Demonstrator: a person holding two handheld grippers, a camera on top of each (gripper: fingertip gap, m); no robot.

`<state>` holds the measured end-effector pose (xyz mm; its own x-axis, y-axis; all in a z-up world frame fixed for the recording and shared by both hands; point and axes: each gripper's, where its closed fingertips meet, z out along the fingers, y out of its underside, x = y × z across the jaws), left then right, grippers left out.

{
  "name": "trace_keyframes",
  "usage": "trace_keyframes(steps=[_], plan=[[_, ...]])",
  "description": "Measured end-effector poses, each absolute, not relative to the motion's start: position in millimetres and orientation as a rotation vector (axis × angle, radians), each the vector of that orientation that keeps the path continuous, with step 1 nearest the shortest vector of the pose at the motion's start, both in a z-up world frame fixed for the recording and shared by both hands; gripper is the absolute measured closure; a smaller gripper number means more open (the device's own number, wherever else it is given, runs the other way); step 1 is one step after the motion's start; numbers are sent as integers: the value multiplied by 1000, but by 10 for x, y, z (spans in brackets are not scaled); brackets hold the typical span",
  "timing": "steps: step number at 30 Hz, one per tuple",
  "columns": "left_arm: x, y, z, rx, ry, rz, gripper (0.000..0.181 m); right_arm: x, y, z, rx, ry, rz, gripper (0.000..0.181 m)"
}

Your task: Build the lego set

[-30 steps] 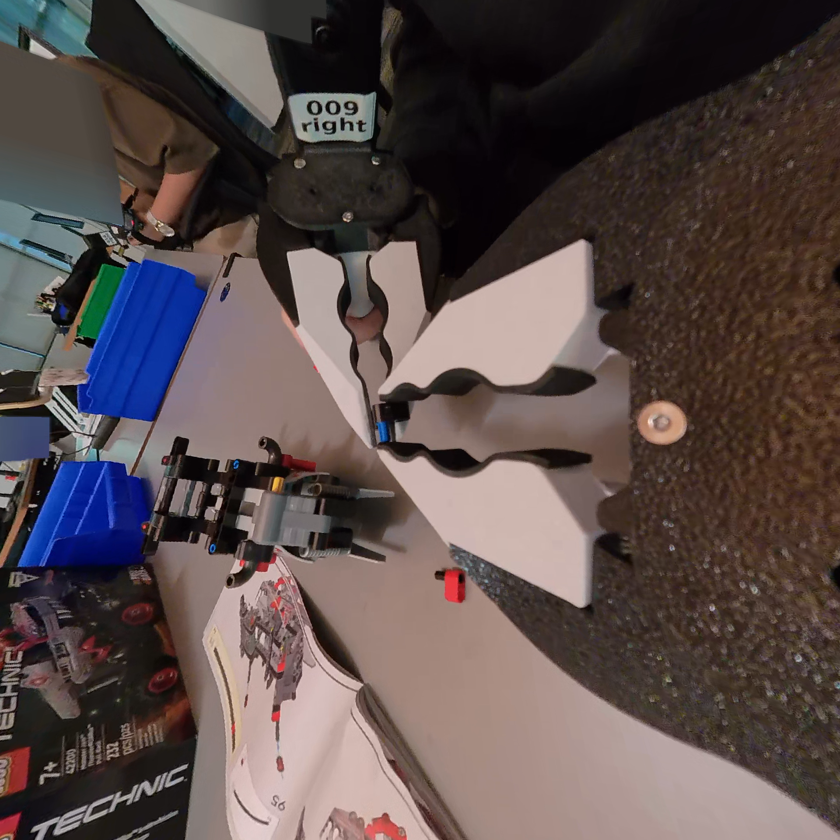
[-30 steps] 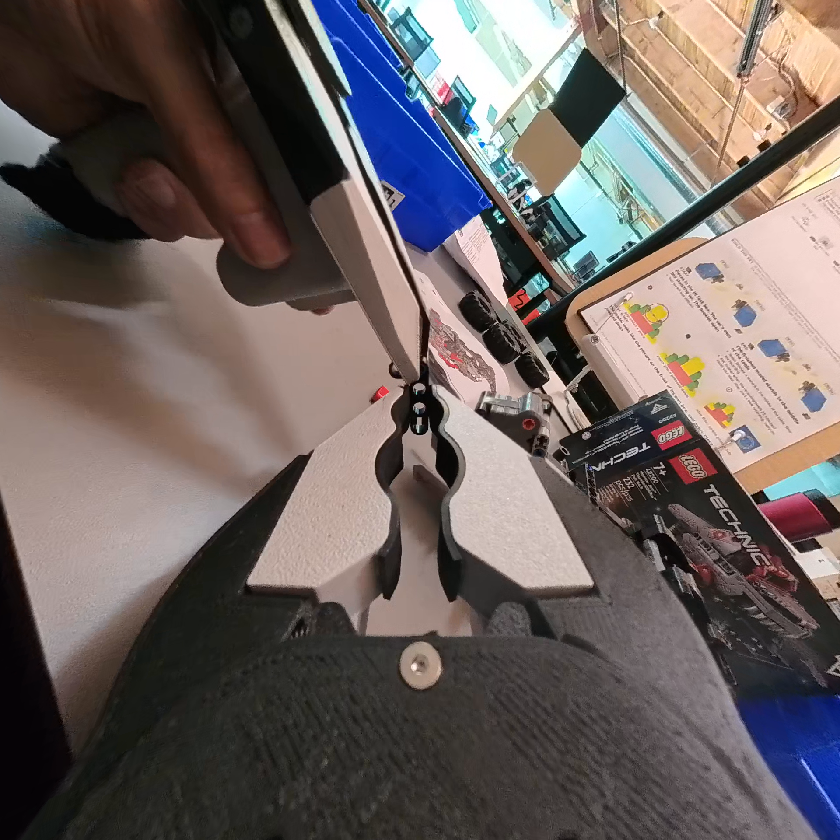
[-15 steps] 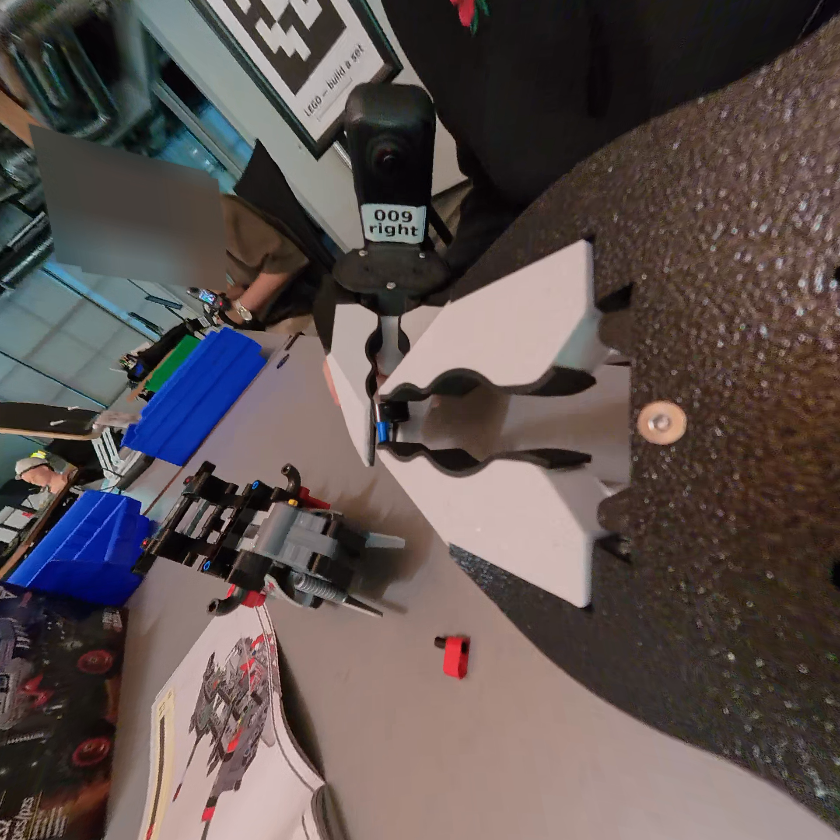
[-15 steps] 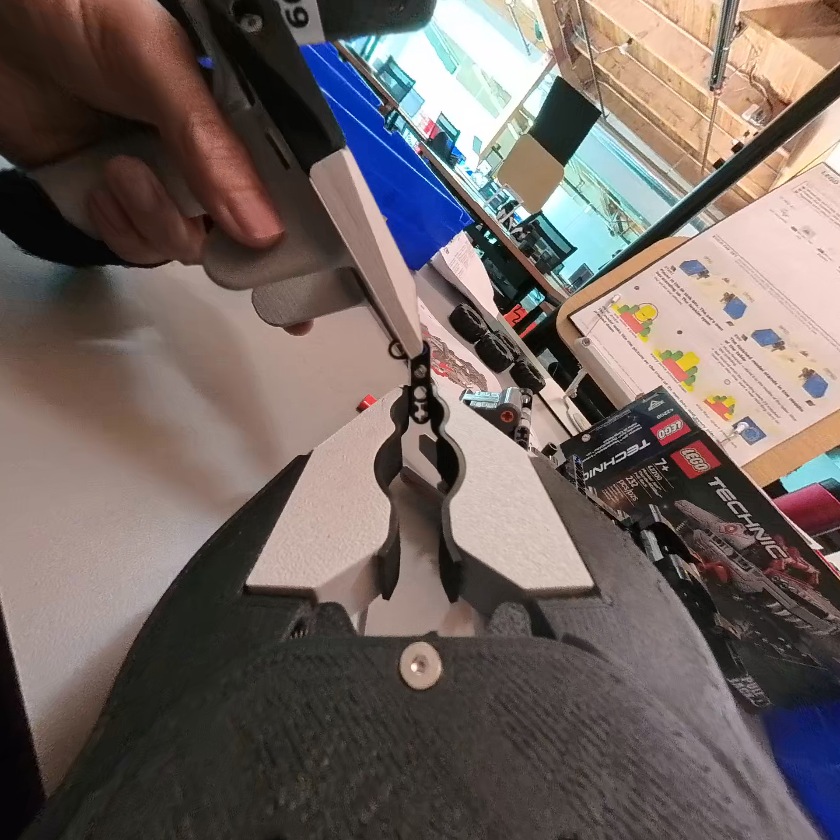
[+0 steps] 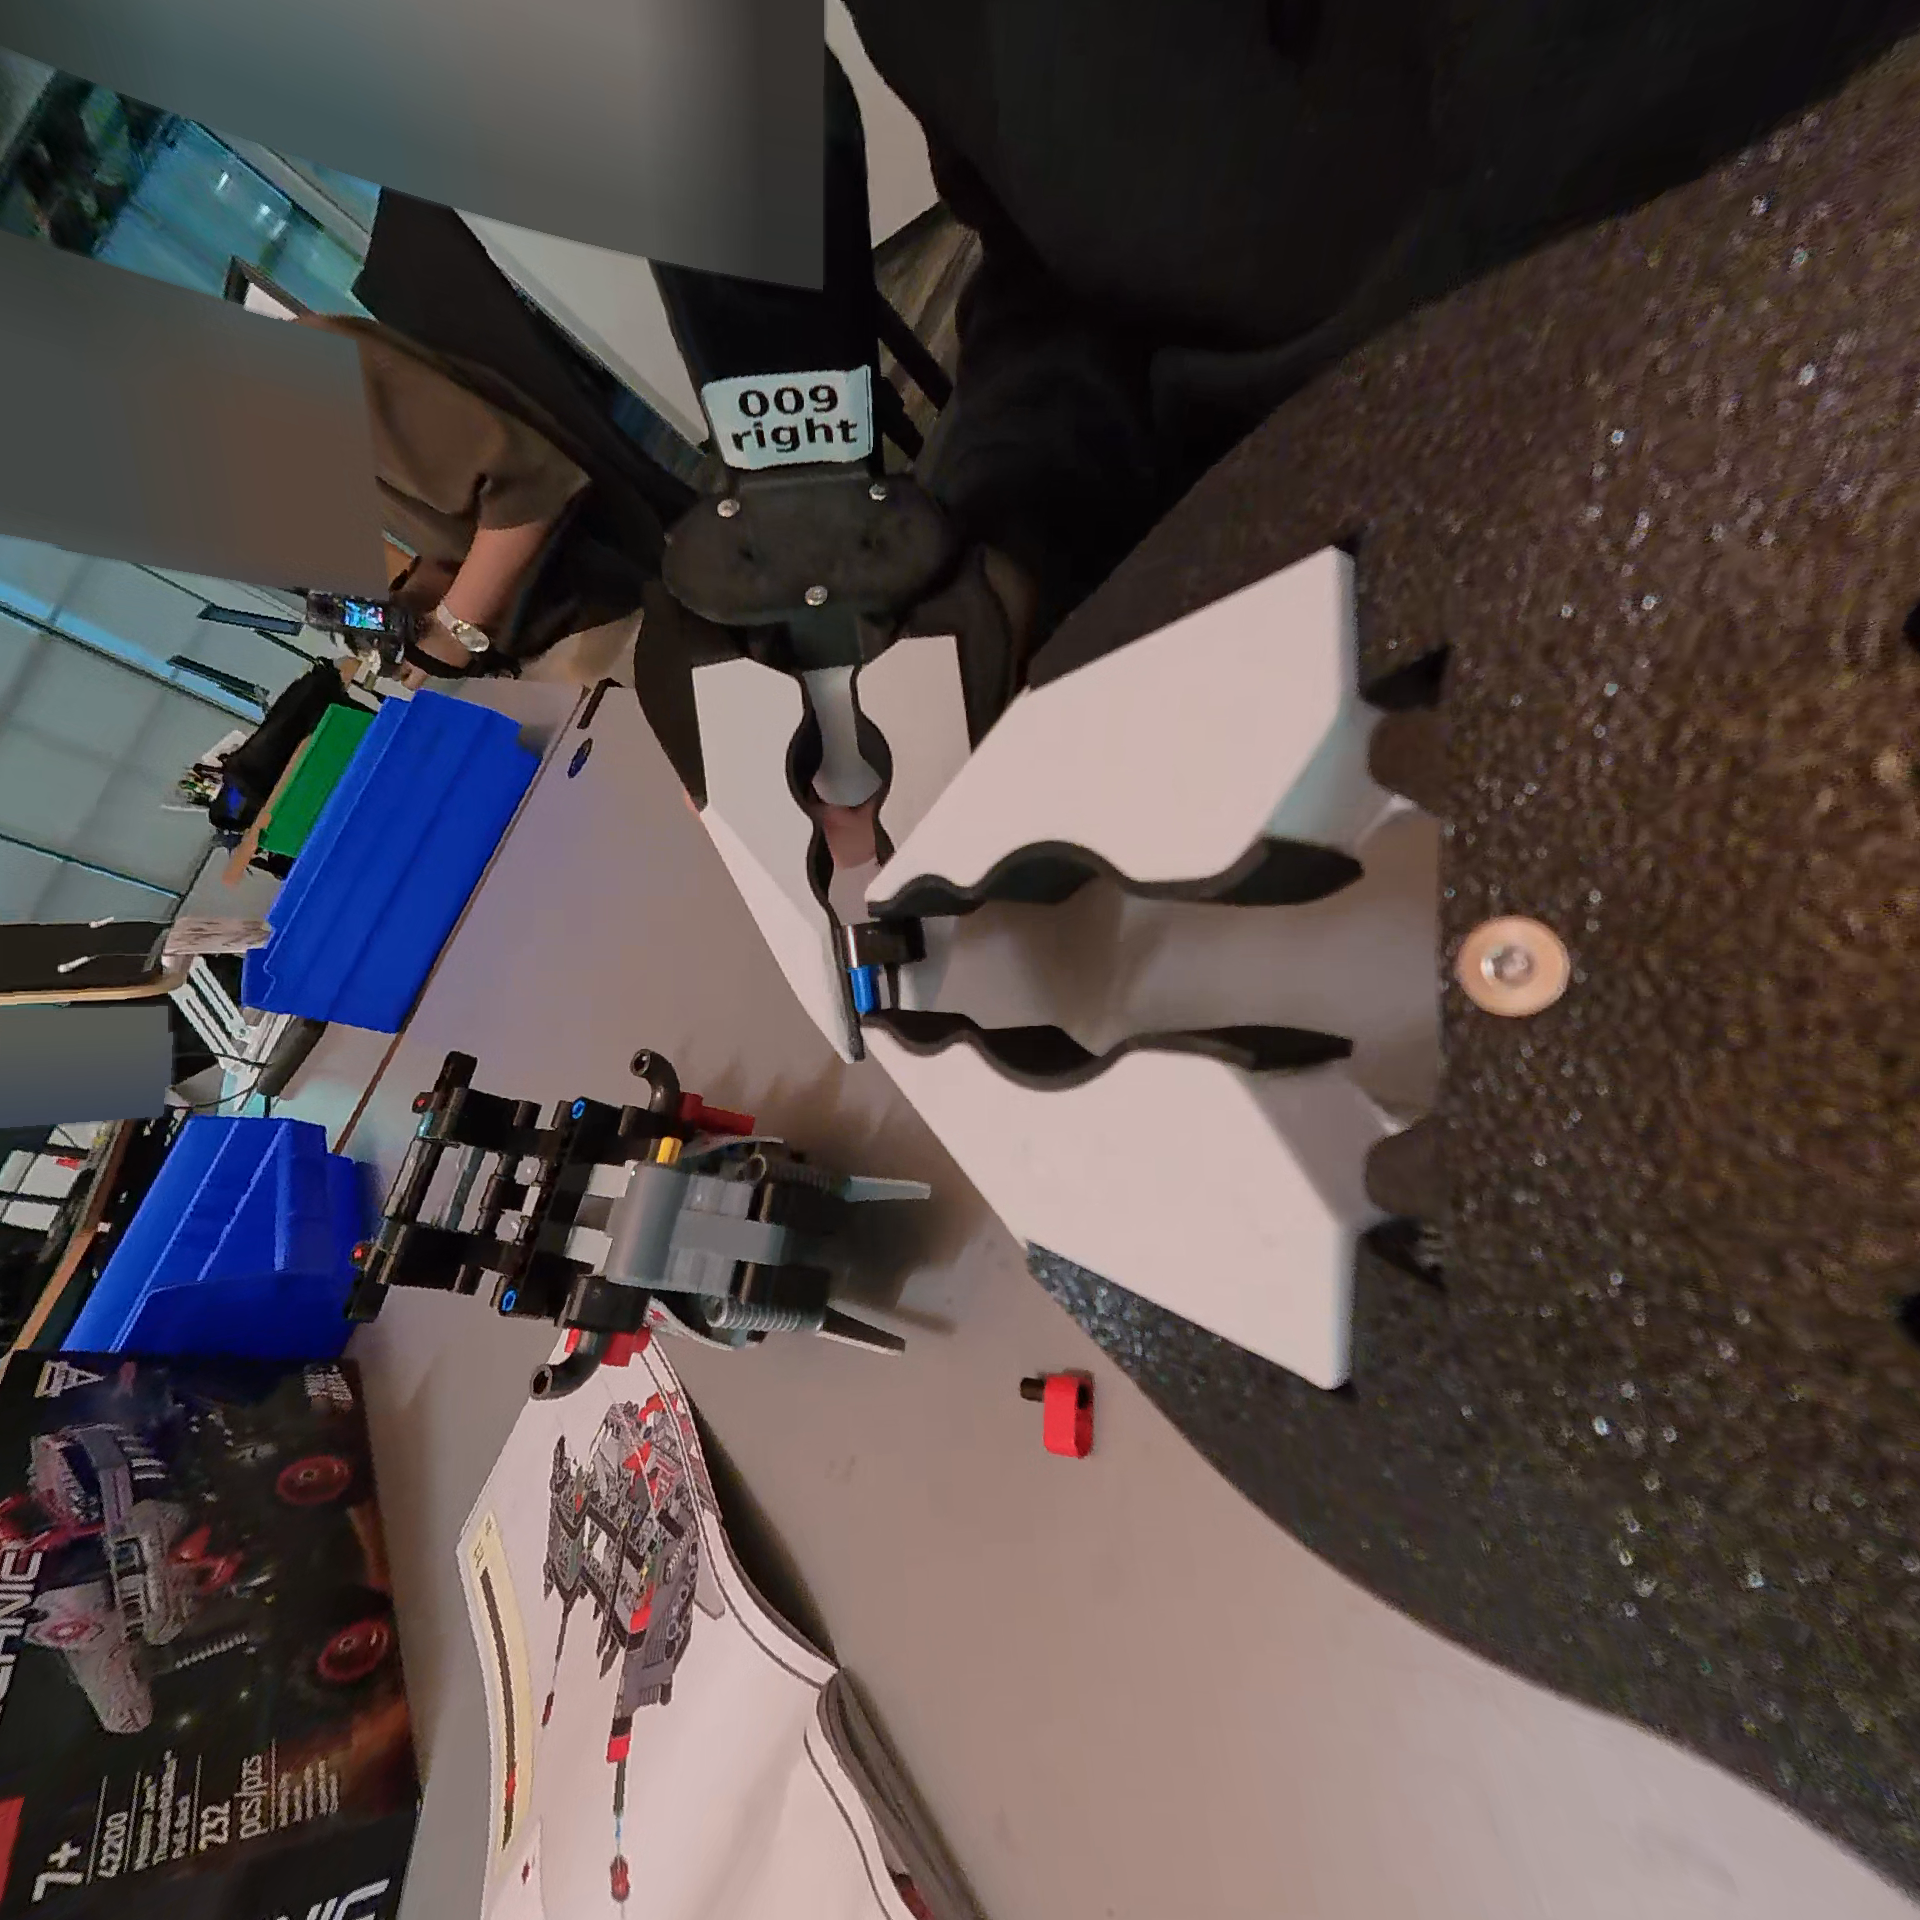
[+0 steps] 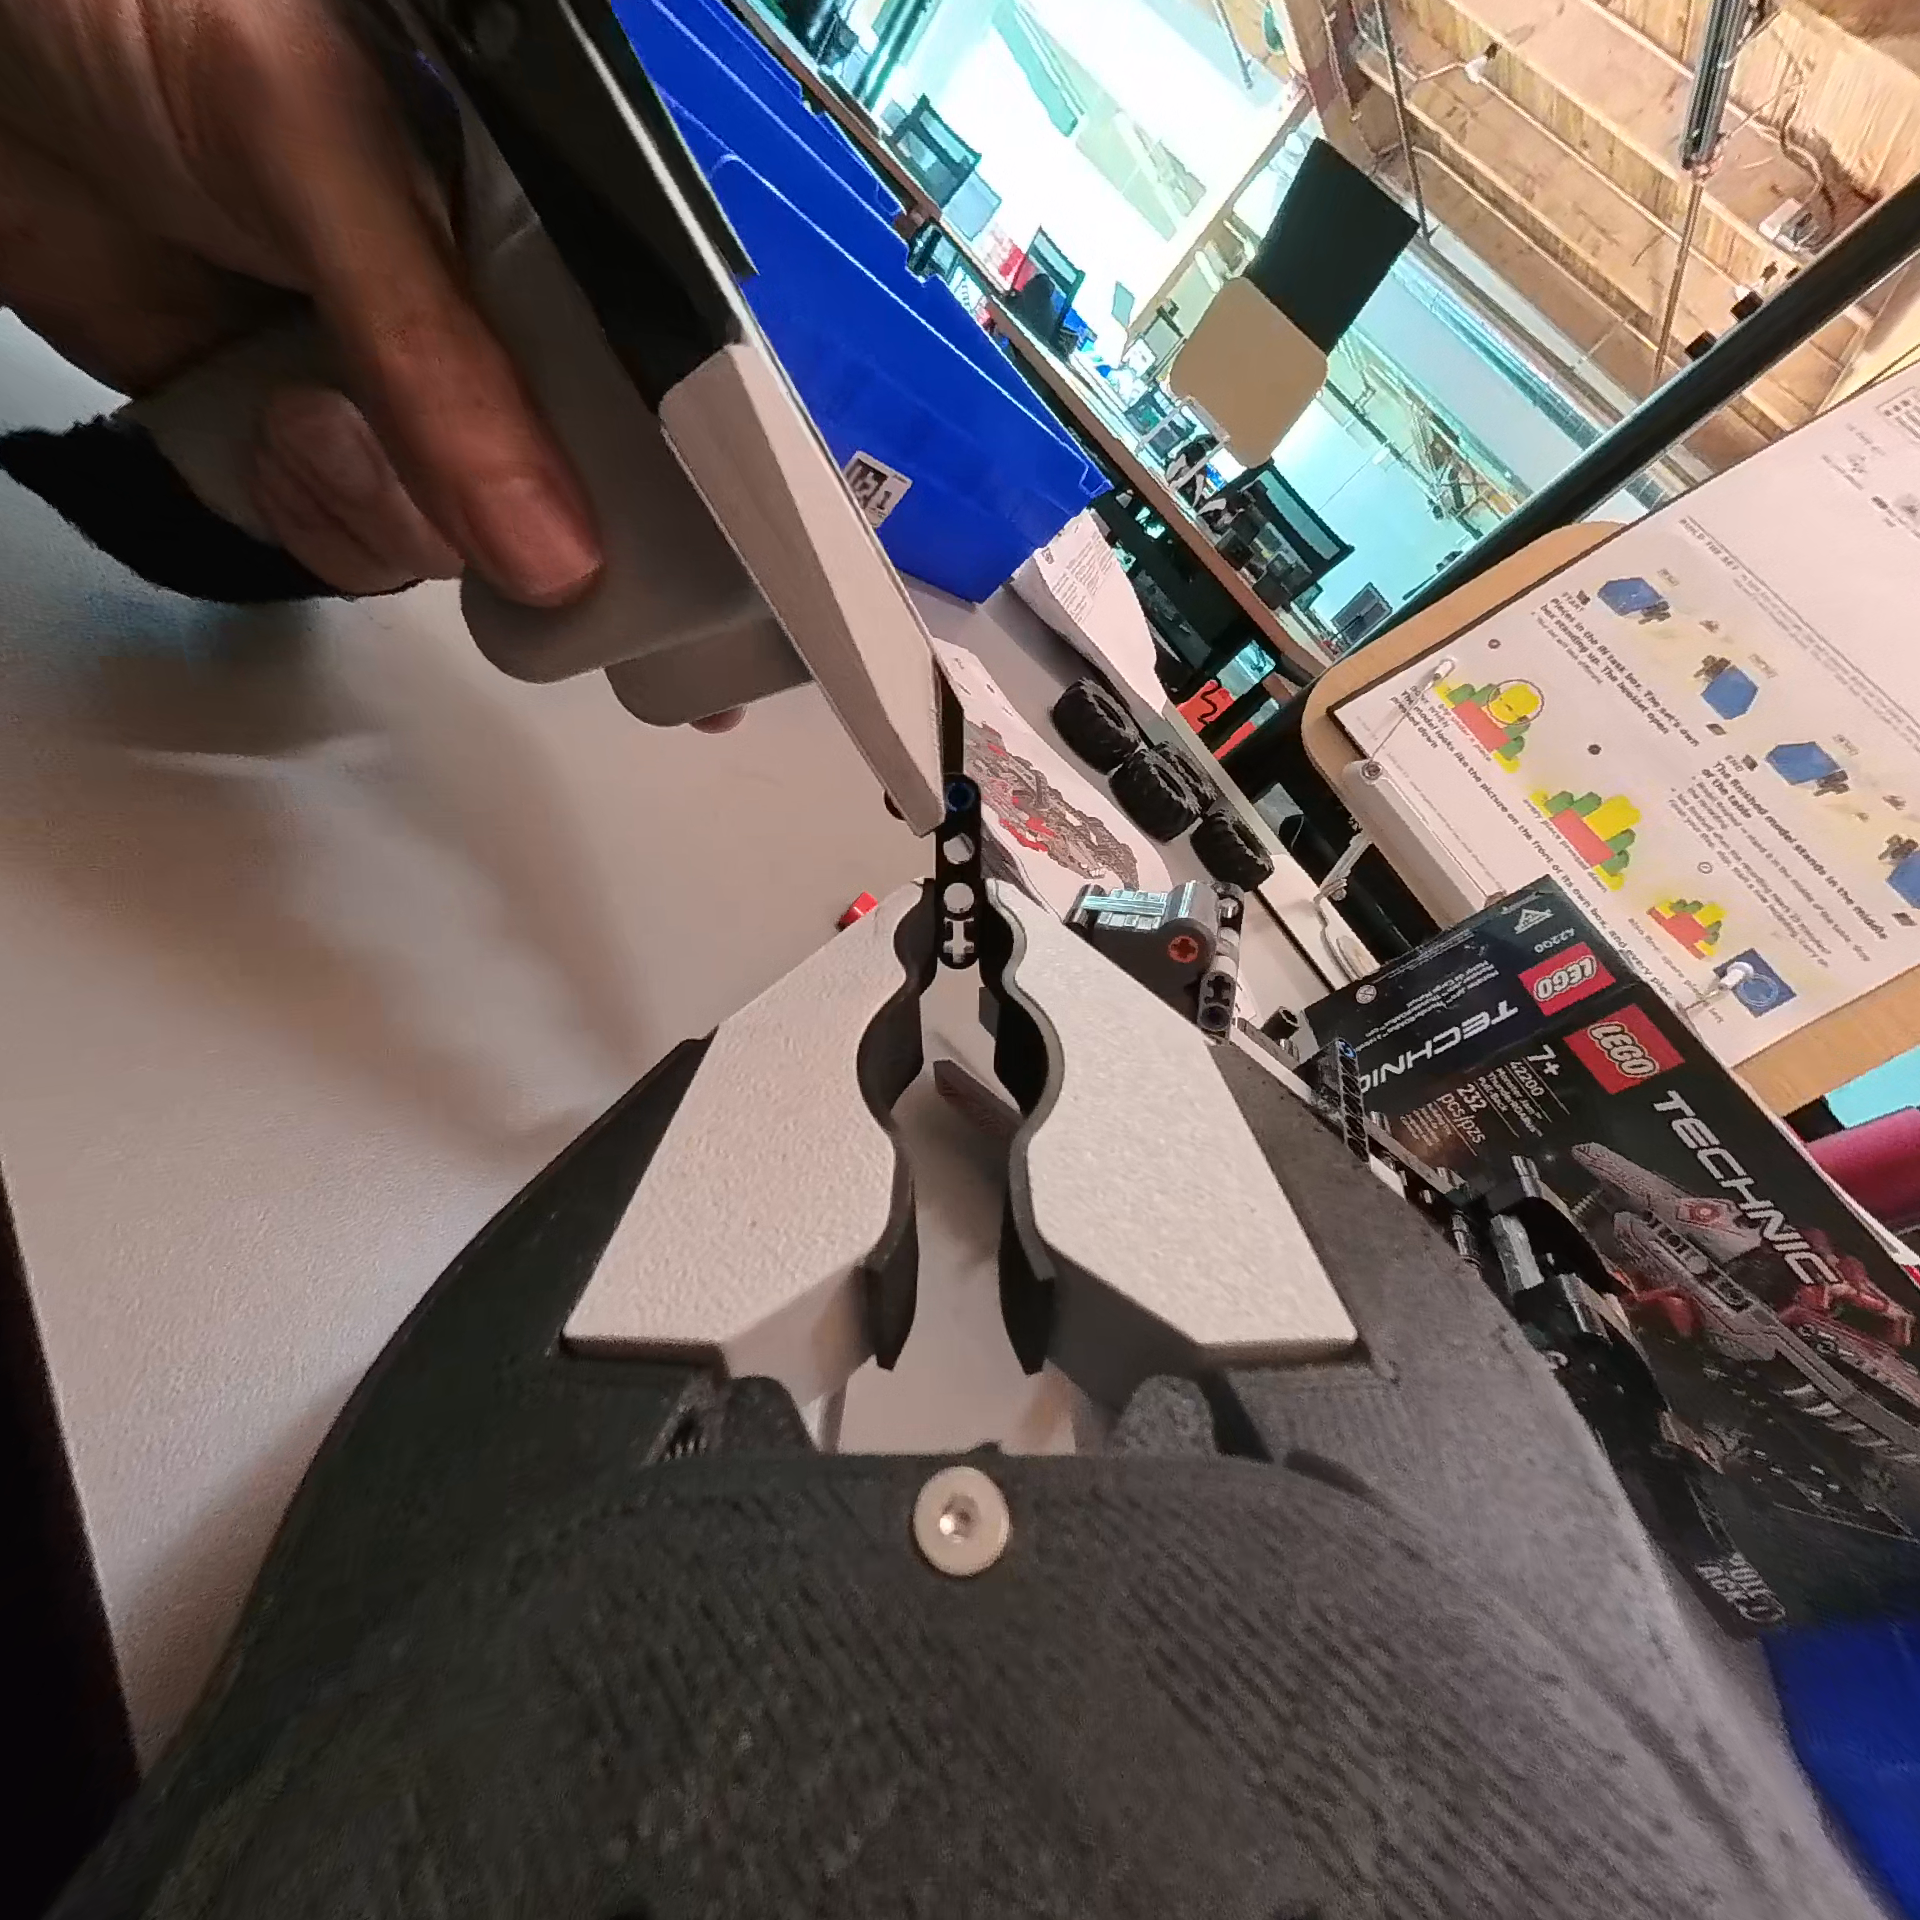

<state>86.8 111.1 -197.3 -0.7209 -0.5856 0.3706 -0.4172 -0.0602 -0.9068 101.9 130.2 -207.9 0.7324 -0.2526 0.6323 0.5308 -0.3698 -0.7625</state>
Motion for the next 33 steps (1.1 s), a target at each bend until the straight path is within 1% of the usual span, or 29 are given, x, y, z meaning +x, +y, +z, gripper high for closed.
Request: trace_keyframes(steps=[12, 20, 21, 24, 26, 28, 29, 33], plan=[[887, 1119, -2006, -1151, 2057, -1893, 167, 1047, 1366, -2092, -1796, -217, -856, 175], [861, 1109, -1993, -978, 2098, -1750, 165, 1037, 1403, -2055, -1786, -218, -848, 175], [860, 1108, -1983, -980, 2099, -1752, 164, 1040, 1406, -2050, -1784, -217, -853, 176], [851, 1103, -1850, -999, 2038, -1843, 151, 1070, 1395, -2012, -1771, -203, -898, 176], [852, 1126, -1867, -1038, 2041, -1820, 152, 1077, 1390, -1983, -1759, -200, -924, 176], [843, 1137, -1879, -1003, 2041, -1764, 159, 1074, 1391, -1950, -1741, -203, -946, 176], [846, 1146, -1888, -988, 2040, -1724, 160, 1070, 1391, -1926, -1728, -205, -957, 176], [812, 1098, -1881, -921, 2070, -1653, 150, 1013, 1397, -1825, -1663, -236, -1000, 176]])
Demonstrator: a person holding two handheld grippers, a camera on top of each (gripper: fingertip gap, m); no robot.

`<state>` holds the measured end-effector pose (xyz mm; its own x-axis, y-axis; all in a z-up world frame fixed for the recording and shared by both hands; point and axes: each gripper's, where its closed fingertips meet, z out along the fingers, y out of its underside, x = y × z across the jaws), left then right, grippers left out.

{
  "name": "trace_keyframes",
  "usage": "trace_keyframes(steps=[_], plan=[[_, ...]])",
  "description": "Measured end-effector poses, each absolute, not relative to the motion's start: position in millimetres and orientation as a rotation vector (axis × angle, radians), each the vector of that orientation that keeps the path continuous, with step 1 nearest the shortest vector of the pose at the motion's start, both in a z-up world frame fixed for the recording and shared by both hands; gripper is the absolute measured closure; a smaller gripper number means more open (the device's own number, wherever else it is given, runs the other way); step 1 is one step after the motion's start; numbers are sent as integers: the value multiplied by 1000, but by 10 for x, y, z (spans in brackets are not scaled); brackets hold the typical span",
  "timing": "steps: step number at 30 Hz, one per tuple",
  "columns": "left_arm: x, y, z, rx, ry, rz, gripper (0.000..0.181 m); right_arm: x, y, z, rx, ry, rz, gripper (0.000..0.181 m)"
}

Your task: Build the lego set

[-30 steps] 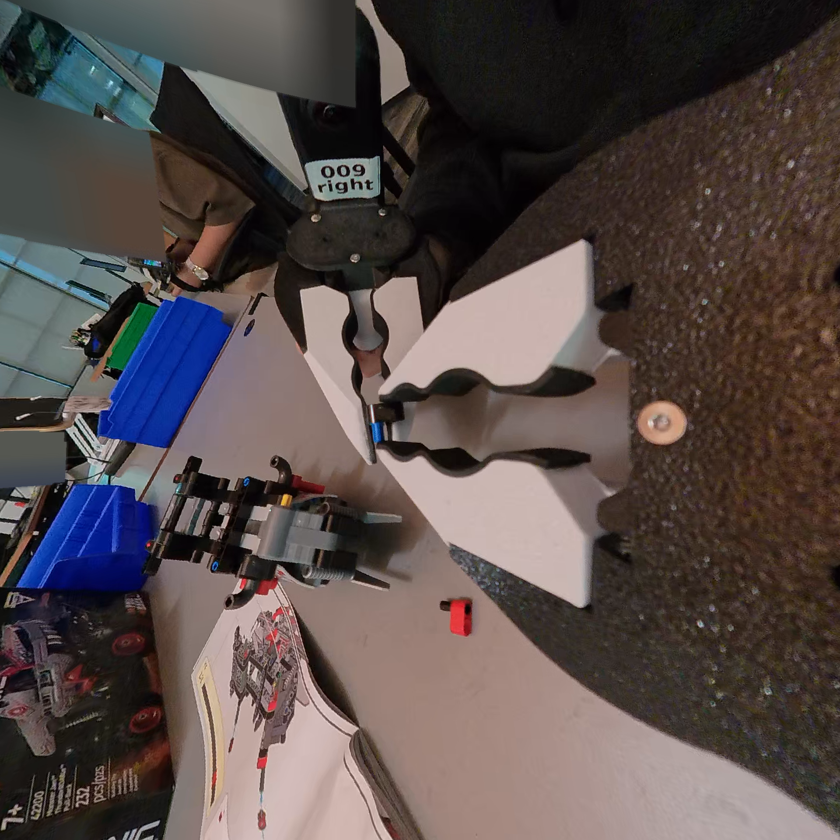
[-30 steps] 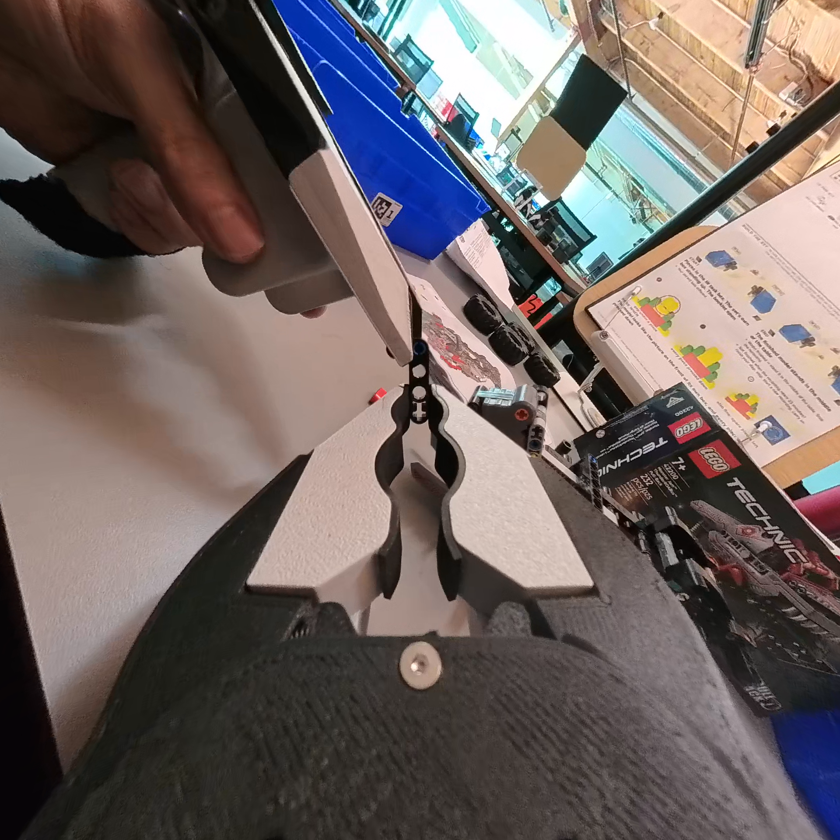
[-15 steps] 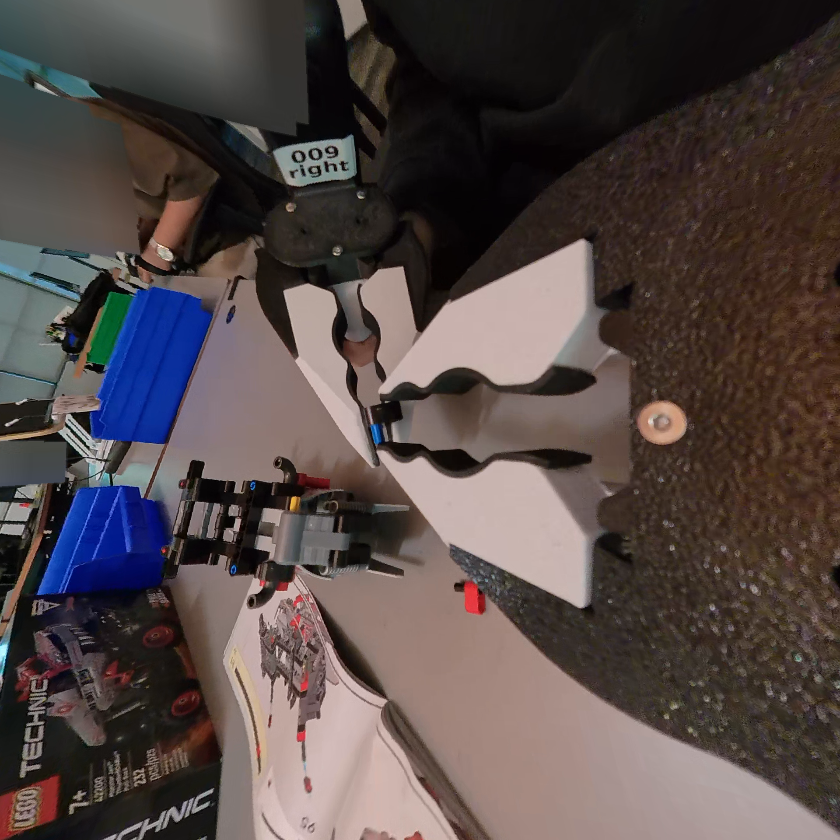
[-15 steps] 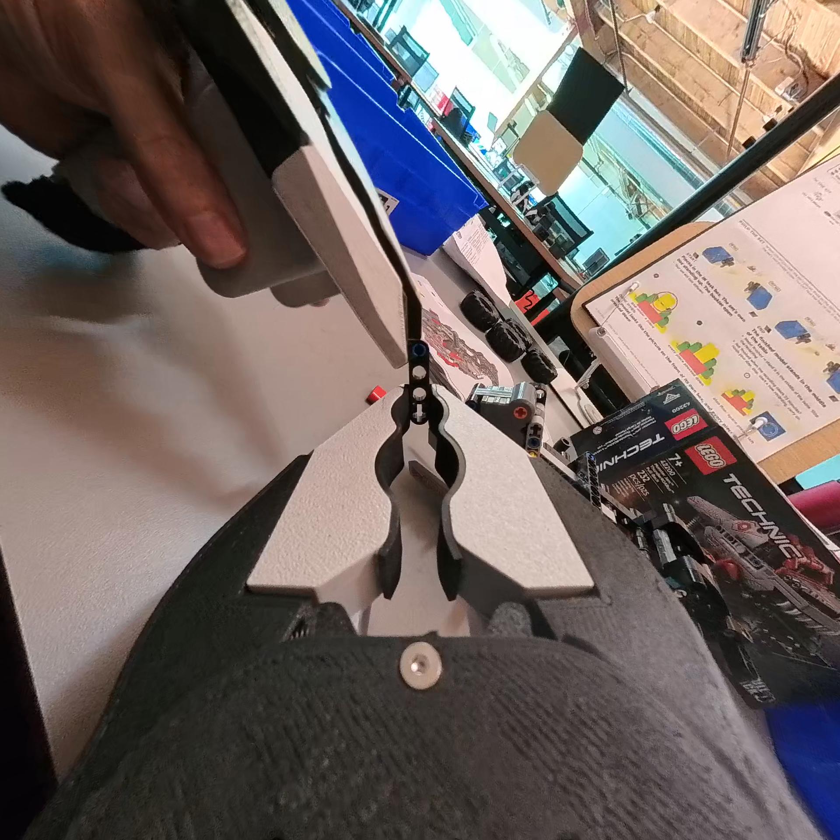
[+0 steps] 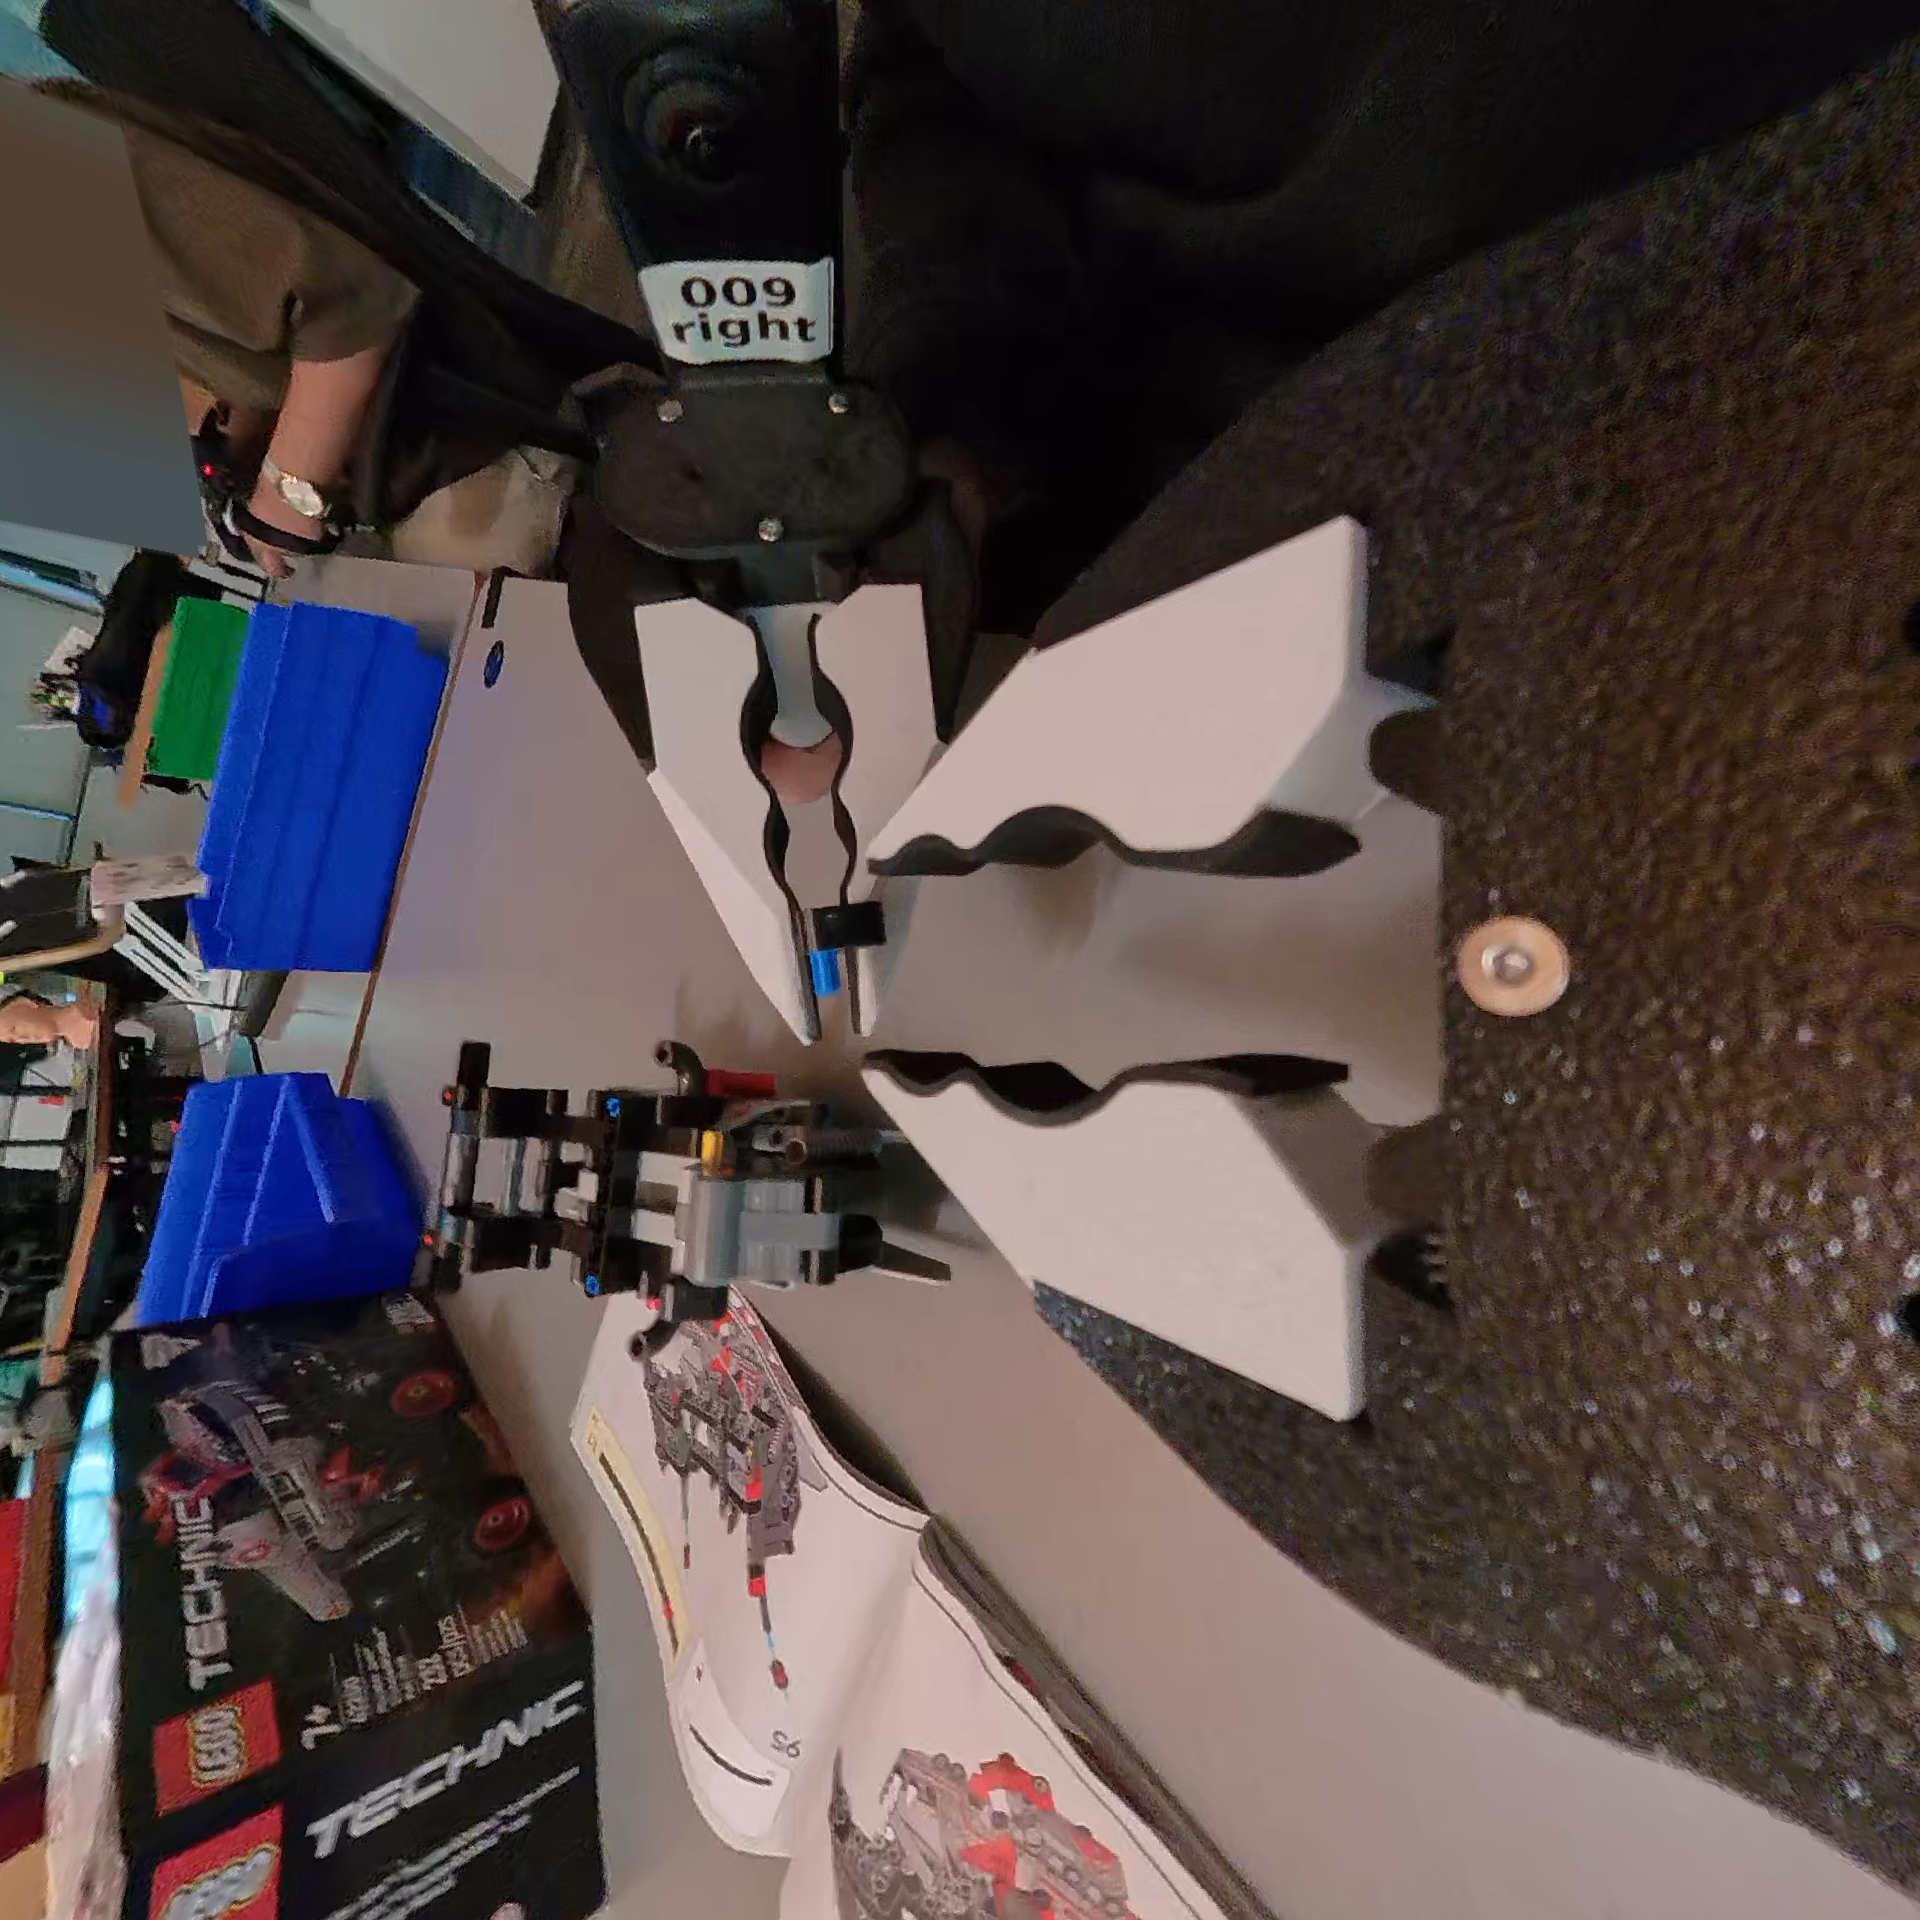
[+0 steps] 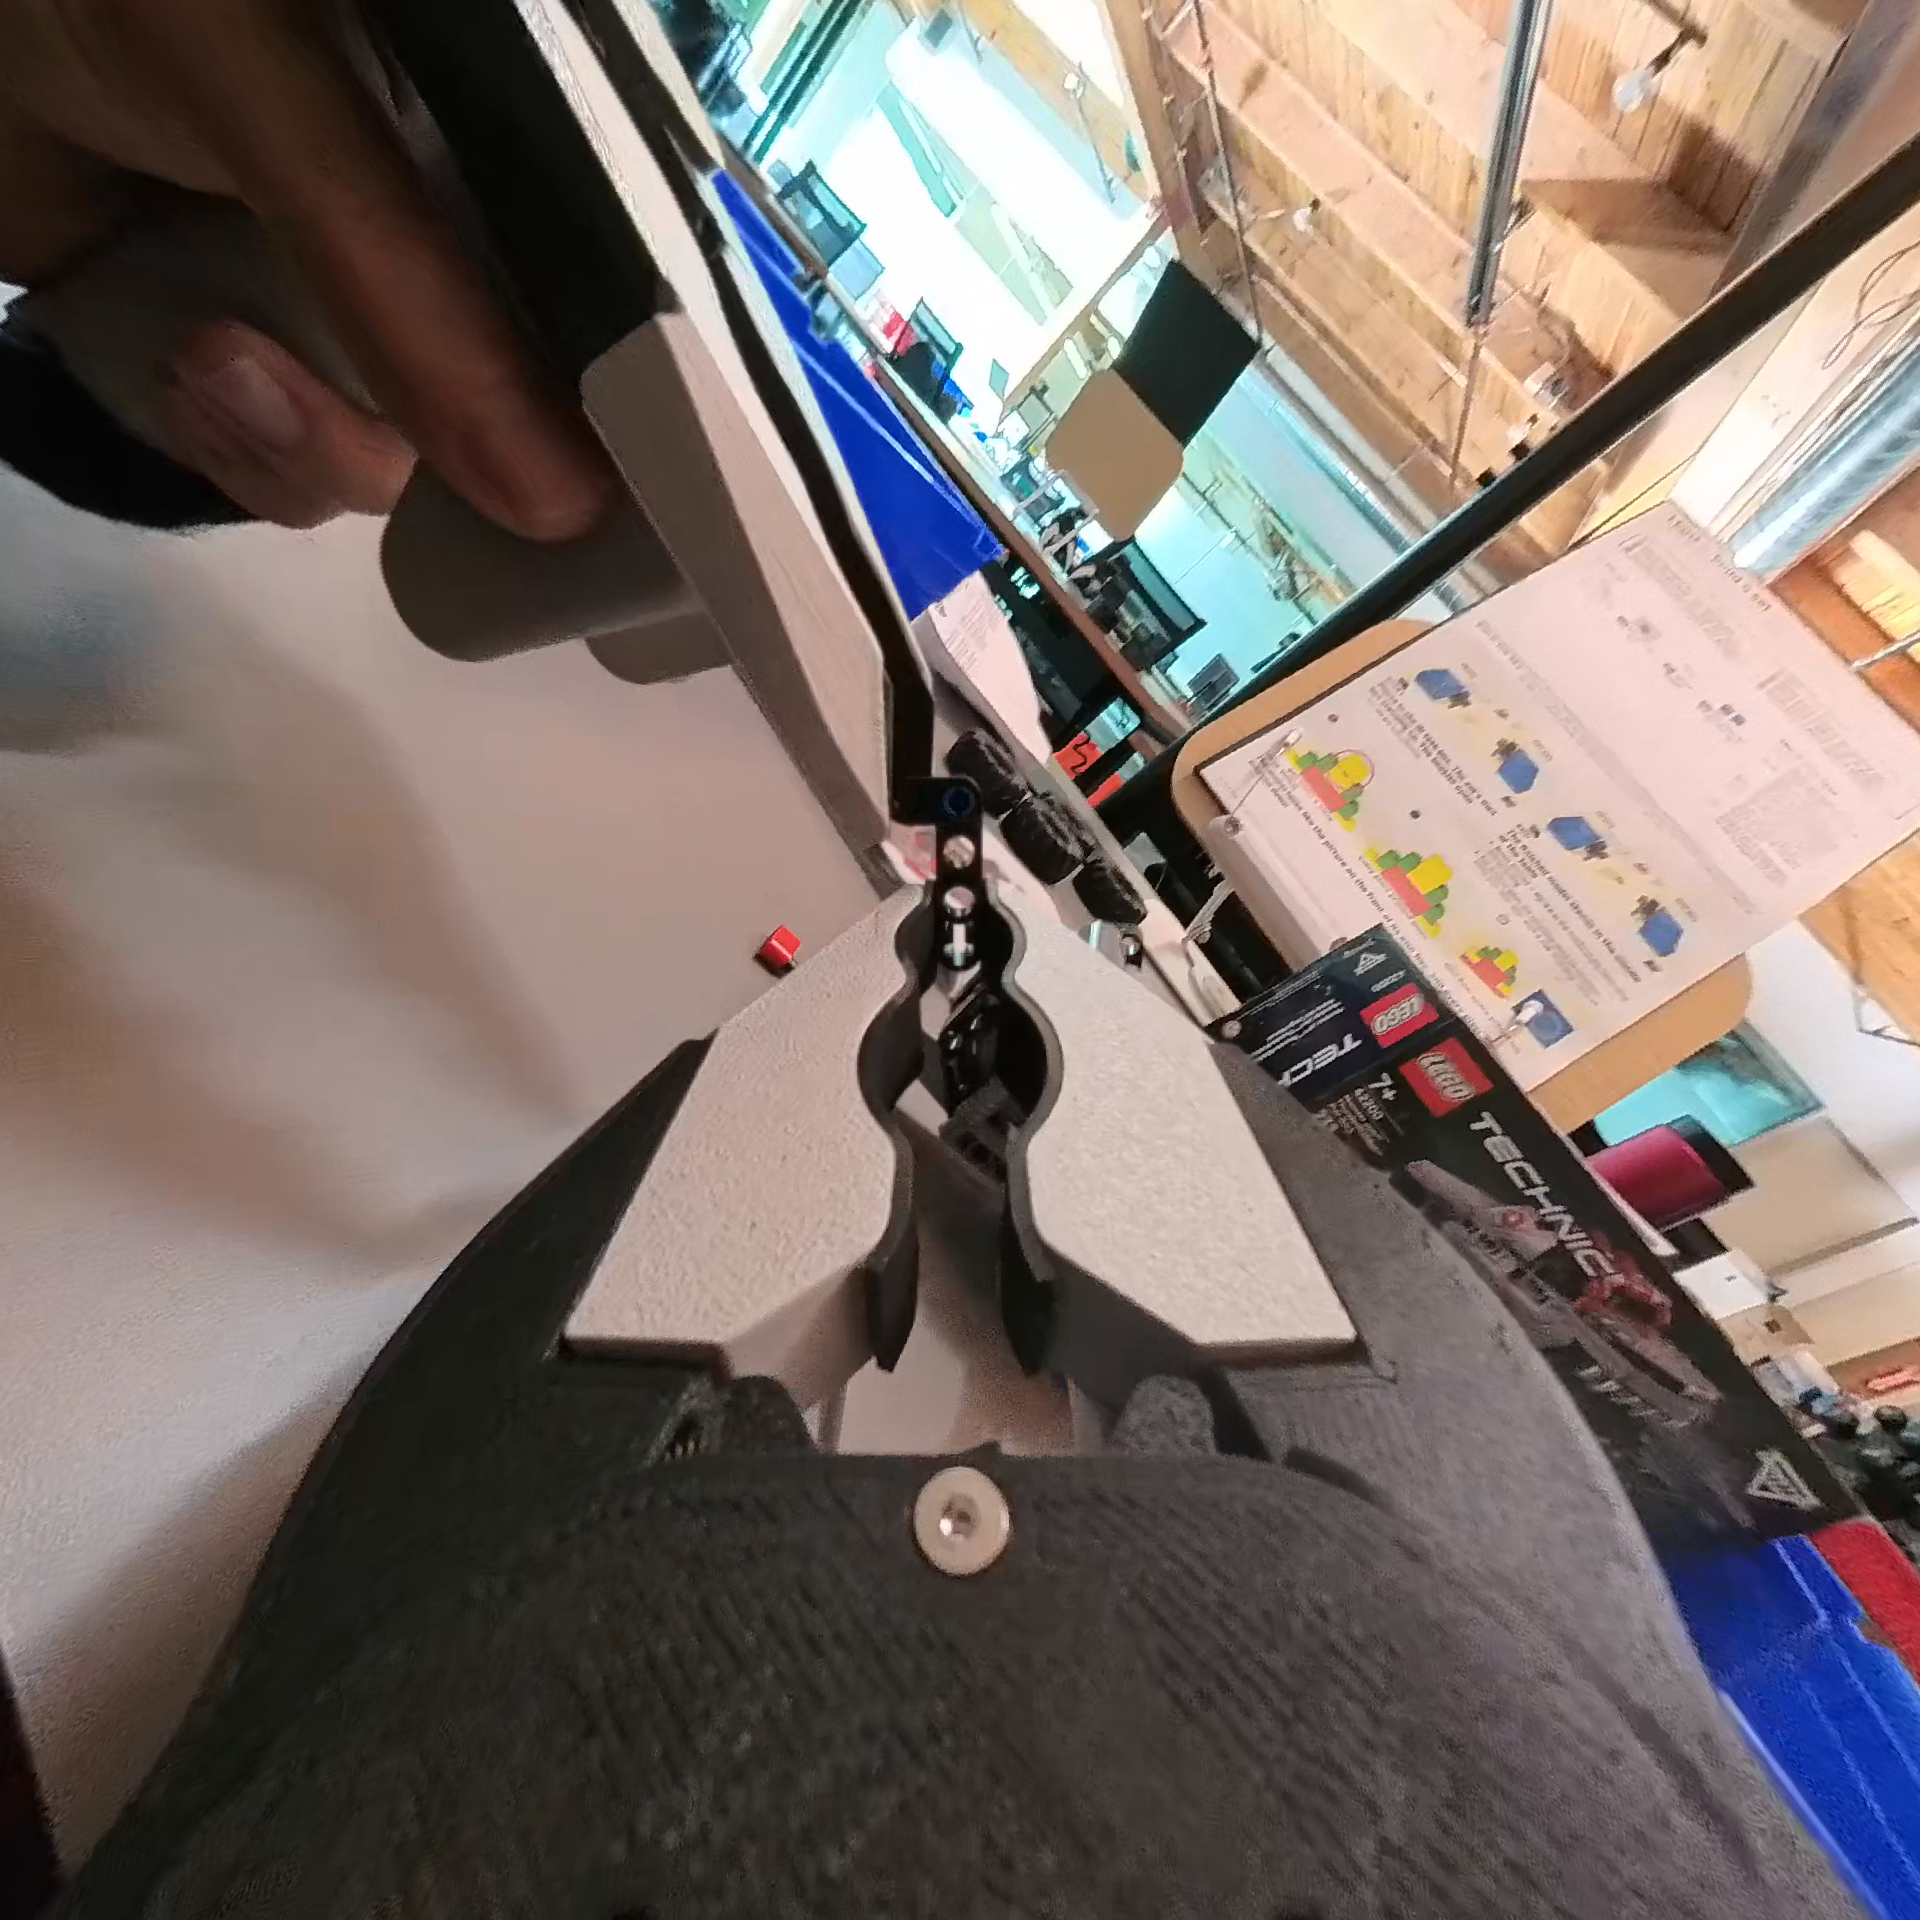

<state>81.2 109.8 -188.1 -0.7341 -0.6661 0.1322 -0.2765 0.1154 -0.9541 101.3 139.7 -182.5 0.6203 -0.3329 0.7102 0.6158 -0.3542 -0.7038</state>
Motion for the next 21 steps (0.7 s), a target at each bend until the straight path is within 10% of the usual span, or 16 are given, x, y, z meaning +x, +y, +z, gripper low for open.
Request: trace_keyframes(steps=[21], plan=[[538, 813, -1383, -222, 1825, -1419, 166, 675, 1131, -1287, -1229, -301, -1260, 177]])
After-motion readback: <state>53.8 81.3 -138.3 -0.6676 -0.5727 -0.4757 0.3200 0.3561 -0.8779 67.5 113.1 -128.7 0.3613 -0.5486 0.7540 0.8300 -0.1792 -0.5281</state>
